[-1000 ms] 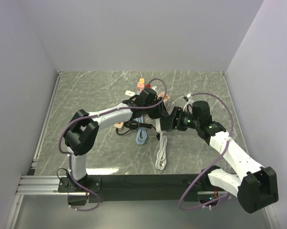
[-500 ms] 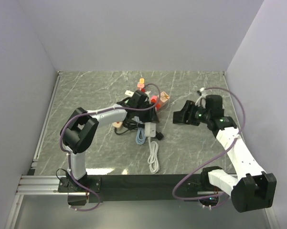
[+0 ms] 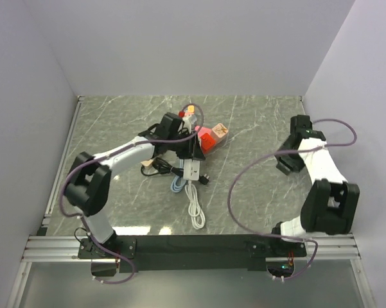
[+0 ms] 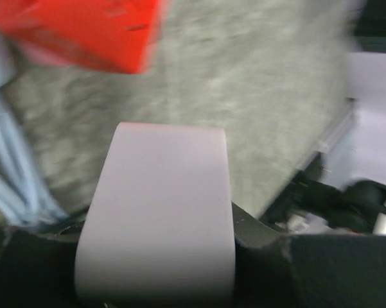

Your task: Pull the plug off the socket

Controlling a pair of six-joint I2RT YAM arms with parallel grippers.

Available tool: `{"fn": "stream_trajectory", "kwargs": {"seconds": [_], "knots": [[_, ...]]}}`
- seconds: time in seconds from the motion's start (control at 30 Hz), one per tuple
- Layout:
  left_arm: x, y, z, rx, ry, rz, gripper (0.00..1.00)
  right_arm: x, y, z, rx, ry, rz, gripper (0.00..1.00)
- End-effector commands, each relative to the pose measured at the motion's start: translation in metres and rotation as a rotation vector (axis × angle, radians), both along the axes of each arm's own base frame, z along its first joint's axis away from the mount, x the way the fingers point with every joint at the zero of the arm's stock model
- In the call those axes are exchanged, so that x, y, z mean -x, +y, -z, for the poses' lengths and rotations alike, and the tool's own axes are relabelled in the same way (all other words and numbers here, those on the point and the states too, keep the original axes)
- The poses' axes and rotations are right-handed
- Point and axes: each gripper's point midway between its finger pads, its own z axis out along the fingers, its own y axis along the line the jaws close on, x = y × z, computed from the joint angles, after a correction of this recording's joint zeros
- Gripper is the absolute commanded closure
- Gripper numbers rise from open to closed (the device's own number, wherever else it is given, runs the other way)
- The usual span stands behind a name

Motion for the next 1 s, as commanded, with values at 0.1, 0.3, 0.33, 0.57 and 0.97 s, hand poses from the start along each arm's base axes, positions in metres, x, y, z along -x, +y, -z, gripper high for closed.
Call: {"fn": "stream_trajectory", "kwargs": {"seconds": [0.1, 0.3, 0.33, 0.57, 0.97], "knots": [[-0.008, 0.025, -0.150, 0.215, -0.232, -0.027, 1.00, 0.029, -0.073, 0.017, 0.126, 0.115, 0.443, 0.99], [-0.046, 0.198, -0.112, -0.037, -0.118, -0.510, 1.00, 0.036, -0.095, 0.027, 0.103, 0.118, 0.574, 0.90], [-0.045, 0.221, -0.106, -0.083, -0.114, -0.546, 1.00, 0.036, -0.096, 0.030, 0.088, 0.124, 0.582, 0.89], [-0.007, 0.356, -0.053, -0.422, 0.036, -0.939, 1.00, 0.038, -0.100, 0.058, 0.061, 0.200, 0.610, 0.87], [0.033, 0.430, 0.037, -0.706, 0.284, -1.180, 0.58, 0.027, -0.095, 0.072, 0.003, 0.265, 0.551, 0.23]]}}
